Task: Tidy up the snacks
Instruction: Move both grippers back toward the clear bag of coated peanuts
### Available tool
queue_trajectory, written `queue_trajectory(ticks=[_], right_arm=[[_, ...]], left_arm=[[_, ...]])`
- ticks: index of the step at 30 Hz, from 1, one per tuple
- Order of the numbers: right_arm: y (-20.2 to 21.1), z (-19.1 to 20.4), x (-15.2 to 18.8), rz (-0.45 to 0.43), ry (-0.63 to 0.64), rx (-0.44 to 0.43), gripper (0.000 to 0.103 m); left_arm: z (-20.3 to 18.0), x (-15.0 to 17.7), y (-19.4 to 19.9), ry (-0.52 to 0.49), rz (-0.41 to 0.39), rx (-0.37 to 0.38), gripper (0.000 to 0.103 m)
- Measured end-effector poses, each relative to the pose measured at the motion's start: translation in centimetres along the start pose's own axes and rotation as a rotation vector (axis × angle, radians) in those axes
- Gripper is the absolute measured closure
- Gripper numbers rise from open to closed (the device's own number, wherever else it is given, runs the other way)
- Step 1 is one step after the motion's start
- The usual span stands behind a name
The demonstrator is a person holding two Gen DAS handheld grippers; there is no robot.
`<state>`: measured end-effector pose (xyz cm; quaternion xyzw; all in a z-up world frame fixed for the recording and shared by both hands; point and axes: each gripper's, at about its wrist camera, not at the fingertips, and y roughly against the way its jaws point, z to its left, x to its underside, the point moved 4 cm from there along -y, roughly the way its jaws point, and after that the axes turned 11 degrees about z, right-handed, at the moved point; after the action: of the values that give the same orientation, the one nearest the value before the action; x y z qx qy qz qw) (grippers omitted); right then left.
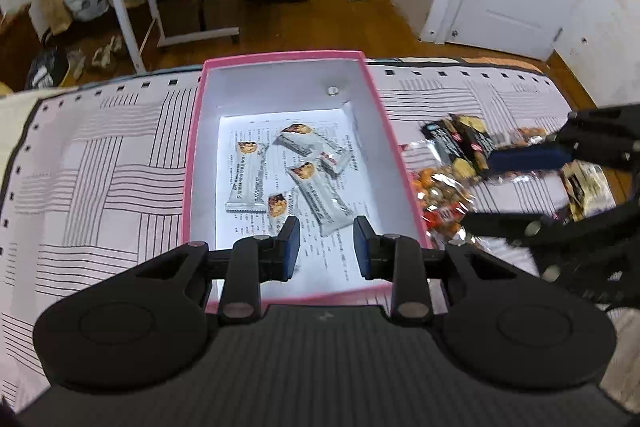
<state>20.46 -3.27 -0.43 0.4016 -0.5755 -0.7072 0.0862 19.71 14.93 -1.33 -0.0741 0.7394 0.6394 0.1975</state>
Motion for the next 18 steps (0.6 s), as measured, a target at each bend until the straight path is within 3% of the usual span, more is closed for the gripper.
queue_trajectory(ticks=[10,18], right_arm=[[6.9,-2.7,4.9,-0.105,-0.086,-0.013,0.045],[7.2,-5.3,9.0,-0.115,-0.131,-0.001,0.039]], left_arm=[[-6.1,1.7,4.0,-0.126,-0.024,0.01,0.062],[-12.1,1.9,2.8,-0.198,-0.011,0.065,0.051]])
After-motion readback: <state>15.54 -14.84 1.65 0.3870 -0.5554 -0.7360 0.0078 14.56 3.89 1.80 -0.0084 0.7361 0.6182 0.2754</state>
